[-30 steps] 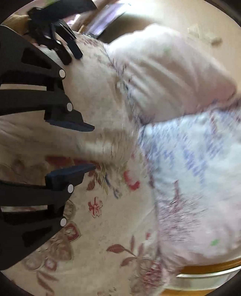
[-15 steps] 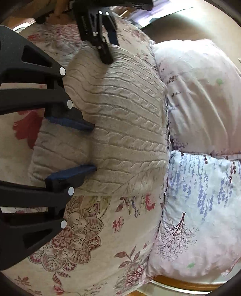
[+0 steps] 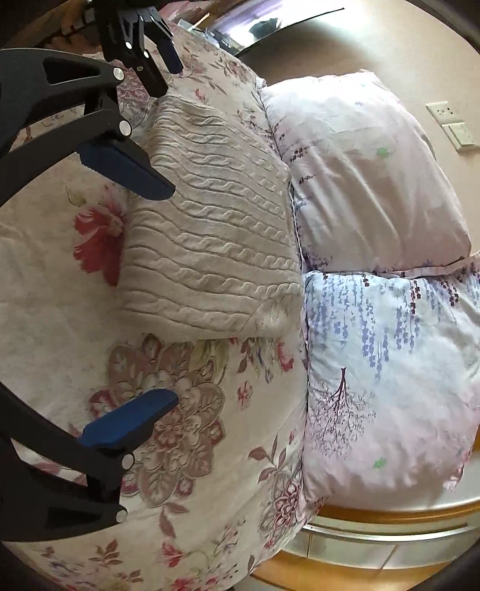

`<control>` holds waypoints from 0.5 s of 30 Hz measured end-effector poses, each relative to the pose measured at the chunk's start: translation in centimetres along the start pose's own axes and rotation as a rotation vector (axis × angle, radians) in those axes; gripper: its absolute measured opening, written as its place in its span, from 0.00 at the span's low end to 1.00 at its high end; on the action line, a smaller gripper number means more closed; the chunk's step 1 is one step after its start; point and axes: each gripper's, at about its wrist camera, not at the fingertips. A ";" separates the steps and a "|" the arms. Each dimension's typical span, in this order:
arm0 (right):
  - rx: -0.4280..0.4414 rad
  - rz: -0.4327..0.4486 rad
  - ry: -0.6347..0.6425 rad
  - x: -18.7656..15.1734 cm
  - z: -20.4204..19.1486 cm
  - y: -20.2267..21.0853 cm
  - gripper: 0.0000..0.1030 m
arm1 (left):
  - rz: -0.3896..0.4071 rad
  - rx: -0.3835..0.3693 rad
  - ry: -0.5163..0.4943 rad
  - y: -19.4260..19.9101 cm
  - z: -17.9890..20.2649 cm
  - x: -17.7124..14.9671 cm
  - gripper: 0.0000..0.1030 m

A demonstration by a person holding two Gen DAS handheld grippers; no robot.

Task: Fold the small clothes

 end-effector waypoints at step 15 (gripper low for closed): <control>-0.079 -0.144 0.029 -3.2 -2.1 -2.8 0.99 | -0.136 0.114 -0.061 -2.8 2.5 -1.5 0.98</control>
Point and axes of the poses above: each gripper's, at about its wrist camera, not at the fingertips, and y roughly against the way its jaws point, z to its right, x to its top, and after that the axes turned 12 degrees about x, right-handed
